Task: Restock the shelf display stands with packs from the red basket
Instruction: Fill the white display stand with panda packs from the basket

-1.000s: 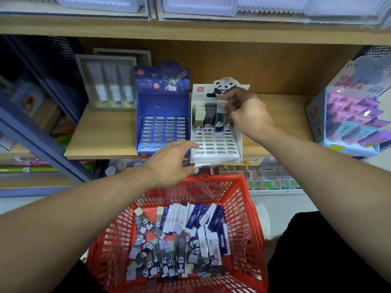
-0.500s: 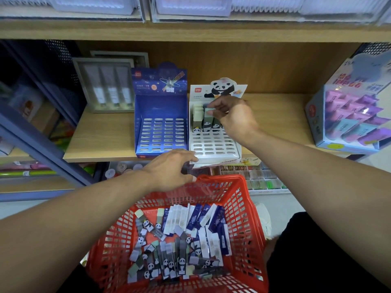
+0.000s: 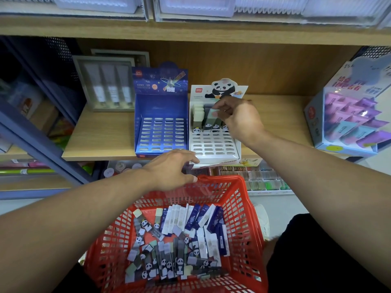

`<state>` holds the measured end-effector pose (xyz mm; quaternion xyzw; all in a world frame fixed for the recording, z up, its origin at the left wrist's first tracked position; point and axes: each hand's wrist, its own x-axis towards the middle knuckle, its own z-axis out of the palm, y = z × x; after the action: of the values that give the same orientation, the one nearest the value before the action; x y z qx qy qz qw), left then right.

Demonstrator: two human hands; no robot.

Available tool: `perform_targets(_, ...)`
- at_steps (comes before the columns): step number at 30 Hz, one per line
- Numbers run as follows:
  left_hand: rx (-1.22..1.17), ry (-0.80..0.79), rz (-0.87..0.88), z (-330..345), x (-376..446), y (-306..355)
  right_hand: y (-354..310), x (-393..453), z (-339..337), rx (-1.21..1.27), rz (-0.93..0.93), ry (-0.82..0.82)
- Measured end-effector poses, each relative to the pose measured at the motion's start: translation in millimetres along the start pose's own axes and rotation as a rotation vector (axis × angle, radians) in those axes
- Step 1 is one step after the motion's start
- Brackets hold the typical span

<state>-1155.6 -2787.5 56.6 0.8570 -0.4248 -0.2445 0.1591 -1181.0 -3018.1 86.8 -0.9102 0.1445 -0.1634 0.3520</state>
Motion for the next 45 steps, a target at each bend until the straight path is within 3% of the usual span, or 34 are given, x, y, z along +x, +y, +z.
perform_targets(15, 0.021, -0.03, 0.001, 1, -3, 4, -26, 5, -2, -0.429, 0.109, -0.085)
perform_targets(20, 0.043, -0.042, 0.0, 3, -5, 6, -17, 3, 3, -0.335, 0.157, -0.077)
perform_targets(25, 0.019, -0.023, -0.003, 4, -6, 4, -21, -2, 0, -0.442, 0.03, -0.057)
perform_targets(28, -0.014, 0.187, 0.023, 2, -10, 4, -32, -9, -5, -0.39, -0.109, -0.102)
perform_targets(30, -0.074, 0.306, -0.009, -3, -14, 2, -42, -21, -10, -0.293, -0.204, -0.22)
perform_targets(32, -0.083, 0.309, -0.064, -2, -19, -3, -49, -40, -11, -0.267, -0.271, -0.428)
perform_targets(36, 0.01, 0.137, -0.07, 23, -36, -17, -30, -88, 23, -0.516, -0.335, -0.919)
perform_targets(39, 0.089, 0.058, -0.118, 47, -40, -29, 2, -124, 55, -0.754, -0.277, -1.231)
perform_targets(41, -0.056, 0.093, -0.242, 78, -35, -45, 21, -147, 69, -0.911, -0.276, -1.373)
perform_targets(45, -0.488, 0.108, -0.549, 172, -38, -66, 48, -178, 86, -1.055, -0.357, -1.455)
